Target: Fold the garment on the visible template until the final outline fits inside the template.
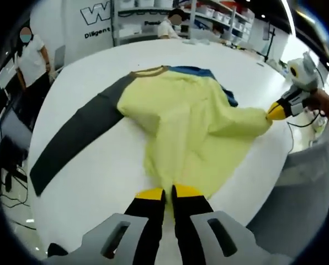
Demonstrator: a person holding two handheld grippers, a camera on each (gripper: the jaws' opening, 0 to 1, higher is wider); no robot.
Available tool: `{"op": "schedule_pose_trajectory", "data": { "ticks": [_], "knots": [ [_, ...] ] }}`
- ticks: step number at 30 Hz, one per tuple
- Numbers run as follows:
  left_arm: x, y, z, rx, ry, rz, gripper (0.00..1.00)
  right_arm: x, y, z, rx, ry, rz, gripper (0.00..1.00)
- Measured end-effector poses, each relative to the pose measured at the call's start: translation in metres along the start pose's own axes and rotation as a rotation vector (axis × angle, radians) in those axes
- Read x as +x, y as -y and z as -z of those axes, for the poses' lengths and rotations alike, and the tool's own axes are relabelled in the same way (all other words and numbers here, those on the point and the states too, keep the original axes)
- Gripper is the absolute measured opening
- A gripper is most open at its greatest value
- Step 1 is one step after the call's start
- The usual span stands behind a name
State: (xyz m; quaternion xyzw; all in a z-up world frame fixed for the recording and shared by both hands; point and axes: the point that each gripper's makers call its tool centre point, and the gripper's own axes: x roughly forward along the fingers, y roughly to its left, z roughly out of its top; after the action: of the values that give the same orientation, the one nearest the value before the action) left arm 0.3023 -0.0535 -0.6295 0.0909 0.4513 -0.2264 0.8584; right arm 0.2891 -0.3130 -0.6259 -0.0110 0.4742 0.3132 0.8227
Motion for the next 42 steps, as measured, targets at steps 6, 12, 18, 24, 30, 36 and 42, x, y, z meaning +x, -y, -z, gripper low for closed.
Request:
{"op": "schedule_pose_trajectory", "data": {
  "ticks": [6, 12, 18, 24, 30, 36, 42],
  "knots": [
    [0.004, 0.001, 0.016, 0.017, -0.042, -0.028, 0.02, -0.004, 0.010, 0.012, 0.018, -0.040, 0.042, 0.00],
    [0.009, 0.001, 0.026, 0.004, -0.054, -0.038, 0.02, 0.001, 0.011, 0.025, 0.048, -0.070, 0.033, 0.00],
    [0.012, 0.003, 0.031, -0.006, -0.063, -0.045, 0.02, 0.004, 0.025, 0.037, 0.045, -0.109, 0.095, 0.00],
    [0.007, 0.001, 0.032, -0.012, -0.056, -0.043, 0.01, 0.000, 0.034, 0.047, 0.035, -0.143, 0.134, 0.00],
    [-0.002, -0.027, 0.020, -0.034, 0.014, -0.139, 0.15, 0.000, 0.035, 0.047, 0.032, -0.139, 0.138, 0.00],
    [0.008, -0.037, 0.036, -0.027, -0.021, -0.155, 0.25, 0.000, 0.035, 0.046, 0.018, -0.140, 0.142, 0.00],
    [0.016, -0.033, 0.045, -0.040, -0.064, -0.118, 0.25, 0.000, 0.036, 0.046, 0.017, -0.136, 0.143, 0.00]
  ]
}}
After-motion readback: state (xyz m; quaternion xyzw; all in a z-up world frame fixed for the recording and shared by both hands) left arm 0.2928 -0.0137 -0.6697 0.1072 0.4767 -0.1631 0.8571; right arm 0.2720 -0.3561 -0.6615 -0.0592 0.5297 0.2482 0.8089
